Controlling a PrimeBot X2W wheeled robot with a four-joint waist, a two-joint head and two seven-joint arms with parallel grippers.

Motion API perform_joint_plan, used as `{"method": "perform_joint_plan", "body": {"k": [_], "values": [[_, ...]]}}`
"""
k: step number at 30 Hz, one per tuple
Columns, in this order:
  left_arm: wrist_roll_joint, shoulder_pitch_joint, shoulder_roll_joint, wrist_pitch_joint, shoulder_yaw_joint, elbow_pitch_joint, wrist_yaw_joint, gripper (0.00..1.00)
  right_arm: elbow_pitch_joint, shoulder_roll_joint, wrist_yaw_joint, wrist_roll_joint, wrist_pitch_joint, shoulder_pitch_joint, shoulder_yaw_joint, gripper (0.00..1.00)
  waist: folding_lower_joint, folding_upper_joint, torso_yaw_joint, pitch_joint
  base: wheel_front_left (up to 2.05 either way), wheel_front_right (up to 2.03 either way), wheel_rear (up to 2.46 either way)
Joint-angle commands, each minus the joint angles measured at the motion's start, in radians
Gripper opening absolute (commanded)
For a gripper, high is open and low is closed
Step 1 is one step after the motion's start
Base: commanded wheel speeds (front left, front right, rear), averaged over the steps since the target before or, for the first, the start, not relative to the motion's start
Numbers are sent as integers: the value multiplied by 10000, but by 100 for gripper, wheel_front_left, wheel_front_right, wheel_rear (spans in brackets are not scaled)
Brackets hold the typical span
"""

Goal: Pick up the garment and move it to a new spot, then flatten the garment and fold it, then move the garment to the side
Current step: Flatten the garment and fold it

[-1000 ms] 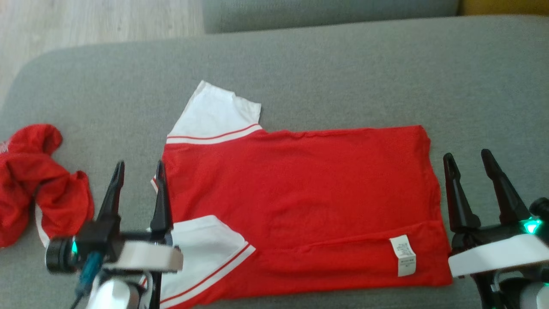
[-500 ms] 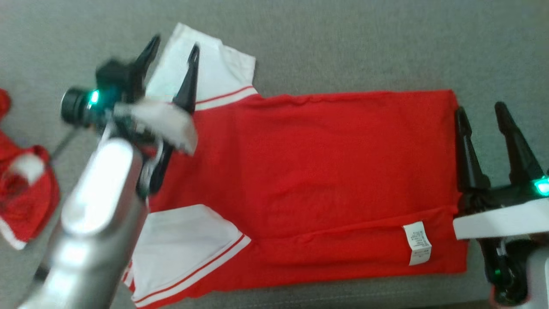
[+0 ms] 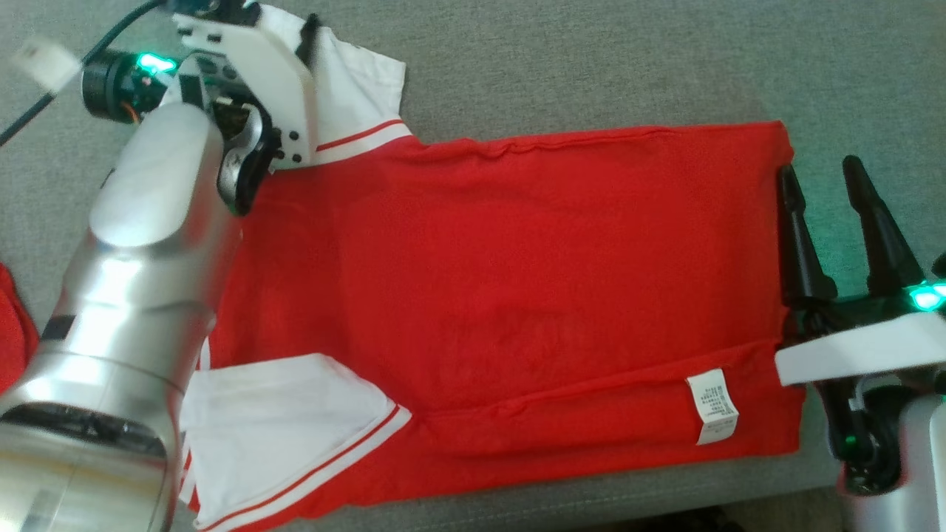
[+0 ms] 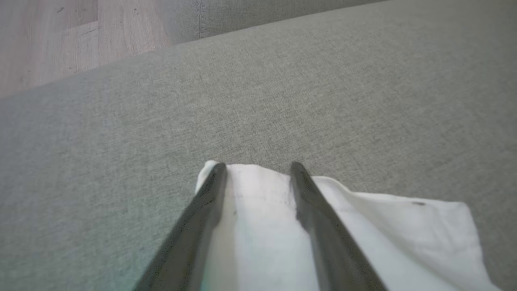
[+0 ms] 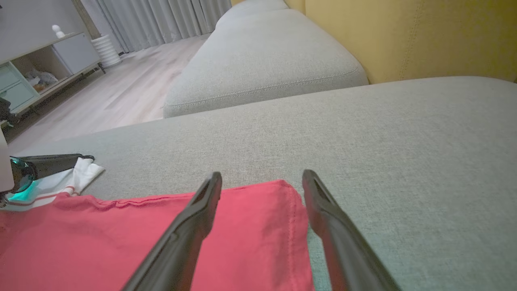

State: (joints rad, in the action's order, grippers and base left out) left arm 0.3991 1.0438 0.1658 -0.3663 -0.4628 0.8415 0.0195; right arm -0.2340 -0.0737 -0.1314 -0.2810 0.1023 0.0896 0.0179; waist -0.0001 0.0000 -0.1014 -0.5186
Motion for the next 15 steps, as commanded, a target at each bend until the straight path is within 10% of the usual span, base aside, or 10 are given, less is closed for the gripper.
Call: {"method": "perform_joint_plan", "body": {"k": [1,15], "values": [[-156,-415,271,-510,-131,456,42,0,-166,-150,7,-62,137,110,-44,100,1,0,32,40,0,0,0],[-455,74,37,2008,-390,695,8,0,3380,-1833,7,-1023,1590,2008,-582,100,1,0,613,312,0,0,0]]}}
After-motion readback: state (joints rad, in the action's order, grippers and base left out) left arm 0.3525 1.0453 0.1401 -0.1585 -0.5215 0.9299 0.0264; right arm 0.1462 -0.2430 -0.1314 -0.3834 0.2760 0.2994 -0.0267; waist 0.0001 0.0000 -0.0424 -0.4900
